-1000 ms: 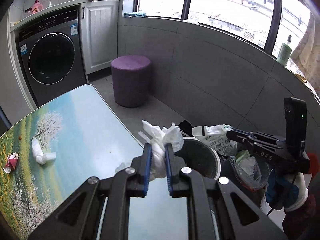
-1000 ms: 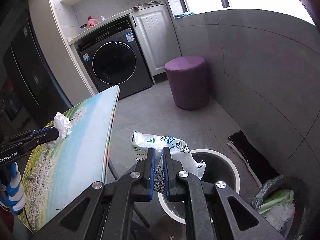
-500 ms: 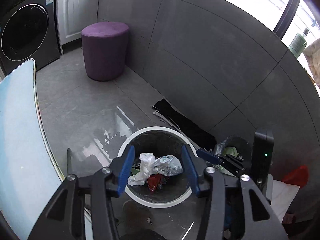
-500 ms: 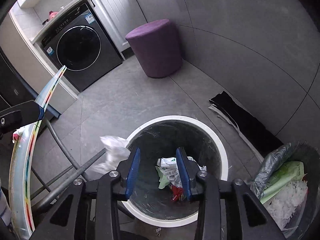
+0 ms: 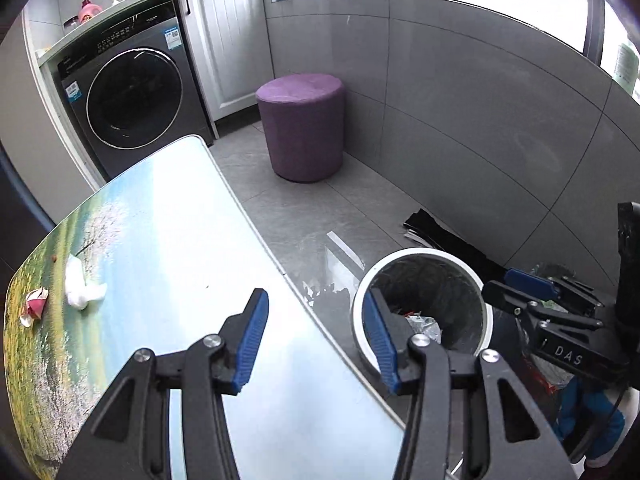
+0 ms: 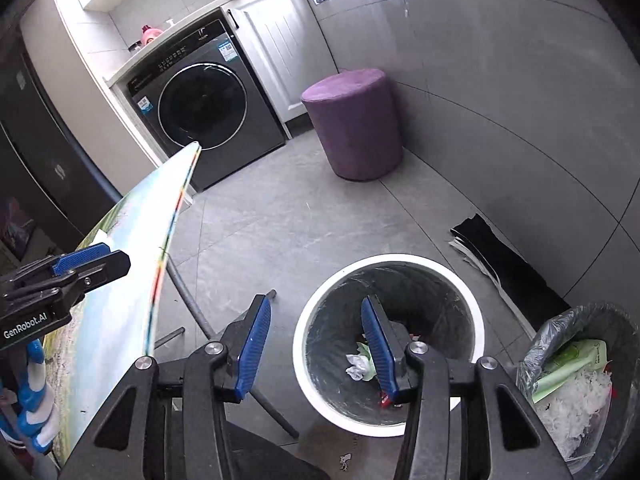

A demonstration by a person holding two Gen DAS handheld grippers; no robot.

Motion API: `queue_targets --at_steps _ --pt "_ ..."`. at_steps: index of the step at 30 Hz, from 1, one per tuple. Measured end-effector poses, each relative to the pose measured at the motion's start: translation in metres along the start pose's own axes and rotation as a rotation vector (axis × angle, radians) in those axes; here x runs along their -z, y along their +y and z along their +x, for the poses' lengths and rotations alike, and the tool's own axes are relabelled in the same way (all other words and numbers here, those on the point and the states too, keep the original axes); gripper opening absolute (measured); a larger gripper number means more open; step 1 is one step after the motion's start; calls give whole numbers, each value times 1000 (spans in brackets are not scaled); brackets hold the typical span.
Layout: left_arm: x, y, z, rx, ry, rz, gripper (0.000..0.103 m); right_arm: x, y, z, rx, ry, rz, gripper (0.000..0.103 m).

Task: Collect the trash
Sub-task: 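Move both open grippers back to the table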

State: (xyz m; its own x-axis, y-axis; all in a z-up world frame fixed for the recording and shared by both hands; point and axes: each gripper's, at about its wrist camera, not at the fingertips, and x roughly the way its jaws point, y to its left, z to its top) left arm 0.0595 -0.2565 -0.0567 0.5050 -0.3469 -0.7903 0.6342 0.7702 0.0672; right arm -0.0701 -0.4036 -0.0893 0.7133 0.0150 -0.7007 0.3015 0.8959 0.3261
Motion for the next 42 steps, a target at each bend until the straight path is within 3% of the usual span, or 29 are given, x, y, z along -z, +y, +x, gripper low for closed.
queue_targets --at_steps 9,16,27,42 --pt "61 91 -56 -189 0 -99 47 4 77 -28 -124 -11 -114 51" --pt "100 138 -90 -302 -6 -184 47 9 129 -24 -174 14 -195 56" --pt "135 179 -115 -367 -24 -289 47 19 187 -12 -212 60 -294 56" --pt "159 212 -121 -379 -27 -368 47 21 234 3 -231 108 -382 56"
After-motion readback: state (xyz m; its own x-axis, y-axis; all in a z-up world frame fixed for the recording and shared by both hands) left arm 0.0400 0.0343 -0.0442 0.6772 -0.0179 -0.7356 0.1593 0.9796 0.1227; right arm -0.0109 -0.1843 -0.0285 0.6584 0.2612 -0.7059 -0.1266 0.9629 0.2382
